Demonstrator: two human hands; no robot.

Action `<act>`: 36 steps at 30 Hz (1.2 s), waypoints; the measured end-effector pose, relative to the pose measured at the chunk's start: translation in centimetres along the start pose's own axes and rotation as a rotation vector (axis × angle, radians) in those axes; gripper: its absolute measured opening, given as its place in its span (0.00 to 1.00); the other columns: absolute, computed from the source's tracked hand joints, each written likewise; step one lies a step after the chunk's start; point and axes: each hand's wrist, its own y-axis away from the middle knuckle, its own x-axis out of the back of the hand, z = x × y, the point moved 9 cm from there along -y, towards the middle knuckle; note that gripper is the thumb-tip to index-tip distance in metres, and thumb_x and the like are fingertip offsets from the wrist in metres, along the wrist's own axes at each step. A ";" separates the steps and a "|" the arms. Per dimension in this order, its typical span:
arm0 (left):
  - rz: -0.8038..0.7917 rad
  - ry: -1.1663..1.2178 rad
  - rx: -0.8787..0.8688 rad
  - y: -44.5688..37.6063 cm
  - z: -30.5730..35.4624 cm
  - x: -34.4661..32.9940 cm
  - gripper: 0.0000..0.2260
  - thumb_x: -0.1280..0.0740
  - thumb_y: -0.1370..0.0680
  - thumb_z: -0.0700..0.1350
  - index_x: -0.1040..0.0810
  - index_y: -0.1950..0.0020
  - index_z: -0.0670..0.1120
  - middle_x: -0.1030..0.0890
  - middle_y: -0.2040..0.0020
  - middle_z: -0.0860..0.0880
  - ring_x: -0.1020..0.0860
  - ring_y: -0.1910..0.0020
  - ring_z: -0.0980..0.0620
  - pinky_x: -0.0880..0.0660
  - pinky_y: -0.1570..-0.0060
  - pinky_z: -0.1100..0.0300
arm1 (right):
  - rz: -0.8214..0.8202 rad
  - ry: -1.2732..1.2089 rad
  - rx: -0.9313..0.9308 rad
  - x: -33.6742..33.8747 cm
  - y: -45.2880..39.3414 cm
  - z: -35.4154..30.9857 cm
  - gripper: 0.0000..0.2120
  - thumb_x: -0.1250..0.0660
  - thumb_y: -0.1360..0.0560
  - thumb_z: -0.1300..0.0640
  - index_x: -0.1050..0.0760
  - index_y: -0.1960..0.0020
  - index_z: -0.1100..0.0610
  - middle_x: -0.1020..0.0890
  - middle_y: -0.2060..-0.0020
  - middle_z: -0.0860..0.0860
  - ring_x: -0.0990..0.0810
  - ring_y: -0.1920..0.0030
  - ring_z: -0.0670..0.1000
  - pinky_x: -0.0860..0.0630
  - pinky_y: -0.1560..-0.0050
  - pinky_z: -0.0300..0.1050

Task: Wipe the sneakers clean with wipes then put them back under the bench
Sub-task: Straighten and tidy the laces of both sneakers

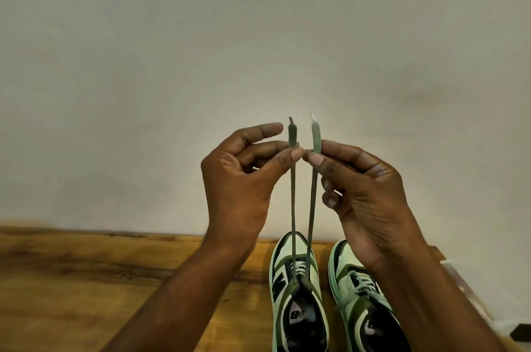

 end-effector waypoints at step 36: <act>-0.129 -0.036 0.115 -0.6 -0.6 0.1 0.13 0.22 0.34 0.48 0.13 0.54 0.43 0.13 0.61 0.47 0.22 0.67 0.56 0.28 0.68 0.64 | -0.102 0.339 0.364 -1.5 0.5 -3.2 0.11 0.24 0.31 0.56 0.15 0.49 0.56 0.13 0.61 0.50 0.18 0.64 0.44 0.25 0.66 0.33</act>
